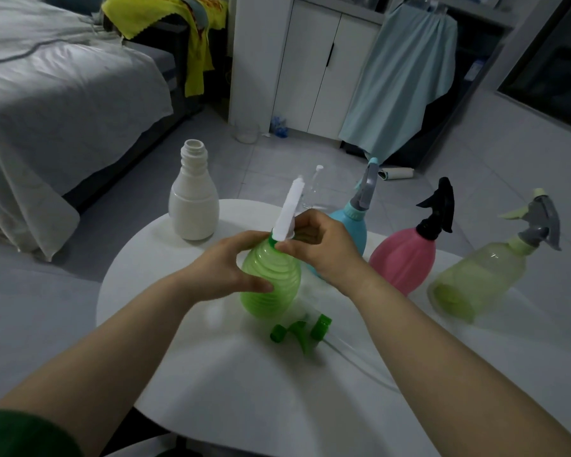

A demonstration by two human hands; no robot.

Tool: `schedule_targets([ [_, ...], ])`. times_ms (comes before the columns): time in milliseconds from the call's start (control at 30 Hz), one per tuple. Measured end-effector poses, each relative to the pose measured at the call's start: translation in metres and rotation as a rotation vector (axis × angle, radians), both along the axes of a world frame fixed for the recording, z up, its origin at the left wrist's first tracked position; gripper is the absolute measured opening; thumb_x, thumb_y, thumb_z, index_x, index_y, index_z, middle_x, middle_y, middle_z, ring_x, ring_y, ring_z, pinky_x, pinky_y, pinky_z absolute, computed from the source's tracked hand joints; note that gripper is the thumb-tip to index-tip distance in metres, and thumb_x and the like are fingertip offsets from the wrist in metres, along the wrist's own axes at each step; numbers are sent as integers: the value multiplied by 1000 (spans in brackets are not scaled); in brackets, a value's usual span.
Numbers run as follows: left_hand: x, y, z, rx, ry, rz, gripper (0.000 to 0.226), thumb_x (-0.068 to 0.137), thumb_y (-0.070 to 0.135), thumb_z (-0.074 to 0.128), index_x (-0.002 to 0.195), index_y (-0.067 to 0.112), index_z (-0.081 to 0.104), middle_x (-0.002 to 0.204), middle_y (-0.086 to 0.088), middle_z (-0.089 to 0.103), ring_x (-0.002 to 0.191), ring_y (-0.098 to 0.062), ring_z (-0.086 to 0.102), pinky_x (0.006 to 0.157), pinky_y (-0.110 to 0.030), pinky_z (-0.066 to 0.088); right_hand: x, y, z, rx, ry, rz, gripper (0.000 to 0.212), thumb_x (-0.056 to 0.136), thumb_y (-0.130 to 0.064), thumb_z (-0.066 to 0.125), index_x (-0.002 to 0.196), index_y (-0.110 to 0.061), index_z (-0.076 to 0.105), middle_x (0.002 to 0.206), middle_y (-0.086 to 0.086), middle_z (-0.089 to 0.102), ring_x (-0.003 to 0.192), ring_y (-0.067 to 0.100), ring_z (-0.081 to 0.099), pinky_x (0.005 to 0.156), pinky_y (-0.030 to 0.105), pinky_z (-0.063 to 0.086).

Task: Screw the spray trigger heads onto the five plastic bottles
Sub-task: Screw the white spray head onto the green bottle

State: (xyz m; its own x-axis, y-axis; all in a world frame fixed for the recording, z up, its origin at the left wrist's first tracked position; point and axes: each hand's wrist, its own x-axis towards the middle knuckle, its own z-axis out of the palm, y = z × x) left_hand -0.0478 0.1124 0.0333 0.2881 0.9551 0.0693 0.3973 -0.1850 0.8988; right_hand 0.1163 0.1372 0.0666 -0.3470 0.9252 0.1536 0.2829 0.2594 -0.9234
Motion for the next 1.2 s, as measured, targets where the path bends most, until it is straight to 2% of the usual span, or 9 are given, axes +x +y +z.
schedule_targets([
  [167, 16, -9, -13, 151, 3, 216, 71, 56, 18, 80, 119, 20, 47, 107, 7, 49, 100, -9, 43, 74, -10, 28, -8, -12, -8, 183, -114, -224, 35, 68, -24, 72, 83, -27, 41, 80, -21, 48, 87, 7, 50, 69, 6, 36],
  [400, 17, -9, -14, 114, 11, 219, 71, 56, 21, 80, 118, 21, 46, 107, 8, 48, 102, -9, 43, 87, -22, 31, 3, -16, 12, 79, -261, -38, 35, 76, -15, 64, 110, -14, 54, 97, -7, 56, 97, 9, 53, 90, 25, 41],
  [533, 18, -9, -15, 117, 14, 230, 70, 56, 22, 80, 117, 20, 47, 106, 8, 48, 102, -11, 44, 87, -24, 33, 2, -16, 13, 78, -222, -80, 30, 75, -15, 66, 104, -12, 59, 92, -6, 59, 93, 10, 55, 83, 19, 40],
  [733, 25, -14, -15, 162, 23, 295, 71, 53, 25, 81, 115, 16, 47, 112, -3, 54, 108, -22, 48, 95, -40, 40, -11, -21, -5, 237, -256, -291, 34, 71, -27, 69, 95, -16, 48, 92, -5, 54, 90, 9, 49, 70, 12, 35],
  [867, 28, -13, -13, 149, 46, 327, 70, 52, 26, 82, 111, 13, 46, 104, 3, 48, 103, -20, 47, 88, -34, 38, -3, -18, -3, 15, -184, -178, 51, 74, -27, 67, 119, -19, 43, 118, -5, 51, 108, 10, 48, 90, 28, 39],
  [967, 28, -13, -13, 143, 37, 335, 70, 51, 25, 82, 110, 13, 46, 100, 5, 46, 97, -15, 44, 86, -31, 37, -2, -18, -1, -29, -72, -118, 40, 78, -13, 62, 116, -16, 51, 107, -7, 57, 104, 9, 52, 100, 34, 41],
  [1033, 28, -13, -13, 141, 42, 333, 70, 51, 26, 82, 110, 14, 46, 100, 5, 45, 96, -14, 43, 86, -32, 37, -3, -16, -5, -20, -18, -159, 25, 75, -12, 65, 95, -24, 57, 91, -14, 59, 92, 3, 55, 94, 28, 45],
  [1100, 28, -13, -13, 146, 46, 335, 71, 51, 27, 82, 110, 14, 46, 101, 5, 45, 97, -15, 44, 86, -33, 38, -7, -15, -9, 48, -31, -227, 29, 70, -16, 70, 78, -33, 48, 81, -21, 52, 80, -6, 51, 78, 12, 44],
  [1200, 29, -13, -12, 156, 44, 339, 69, 51, 25, 82, 109, 12, 47, 100, 4, 46, 97, -16, 45, 86, -36, 39, -14, -16, -10, 107, -99, -279, 35, 68, -23, 72, 83, -26, 41, 77, -19, 45, 73, -5, 46, 58, 0, 39],
])
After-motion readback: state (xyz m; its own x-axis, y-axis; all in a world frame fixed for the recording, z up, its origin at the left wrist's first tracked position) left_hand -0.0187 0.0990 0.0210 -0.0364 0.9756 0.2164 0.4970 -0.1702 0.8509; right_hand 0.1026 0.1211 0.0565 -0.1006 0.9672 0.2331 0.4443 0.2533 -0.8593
